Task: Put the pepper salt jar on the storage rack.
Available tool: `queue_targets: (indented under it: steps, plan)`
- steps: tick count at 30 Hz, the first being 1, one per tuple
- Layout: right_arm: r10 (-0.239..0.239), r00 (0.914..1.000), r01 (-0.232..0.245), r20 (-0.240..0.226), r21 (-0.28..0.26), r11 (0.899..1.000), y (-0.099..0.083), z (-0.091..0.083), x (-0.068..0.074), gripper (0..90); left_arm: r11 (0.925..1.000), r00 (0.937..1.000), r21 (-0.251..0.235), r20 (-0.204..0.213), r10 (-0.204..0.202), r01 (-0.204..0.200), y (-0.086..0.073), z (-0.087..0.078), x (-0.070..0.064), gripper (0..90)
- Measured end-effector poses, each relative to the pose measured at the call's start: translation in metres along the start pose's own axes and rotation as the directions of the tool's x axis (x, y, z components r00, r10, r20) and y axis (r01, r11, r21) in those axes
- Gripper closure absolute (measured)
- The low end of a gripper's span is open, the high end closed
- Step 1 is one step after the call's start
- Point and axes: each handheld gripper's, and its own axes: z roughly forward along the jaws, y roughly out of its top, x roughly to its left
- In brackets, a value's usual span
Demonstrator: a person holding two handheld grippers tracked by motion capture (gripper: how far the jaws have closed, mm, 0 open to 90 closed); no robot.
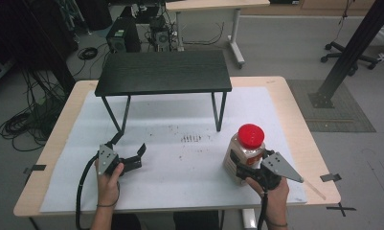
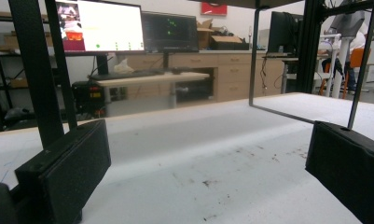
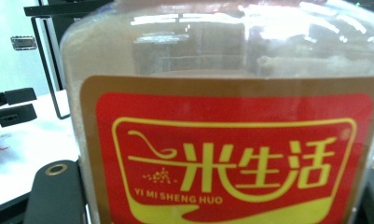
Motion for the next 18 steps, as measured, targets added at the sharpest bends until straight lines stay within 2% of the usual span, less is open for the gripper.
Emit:
queue_targets:
  steps: [11, 18]
  plan:
    - [0.008, 0.9998, -0.008, -0.020, 0.001, 1.000, 0.011, 0.001, -0.002, 24.5, 1.0000, 1.0000, 0.001, 0.000, 0.001, -0.001, 0.000, 0.000, 0.000, 0.2]
    - [-0.004, 0.9997, 0.004, -0.023, -0.006, 1.000, 0.025, -0.001, -0.003, 24.5, 1.0000, 1.0000, 0.001, 0.000, 0.004, -0.004, 0.000, 0.000, 0.000, 0.2]
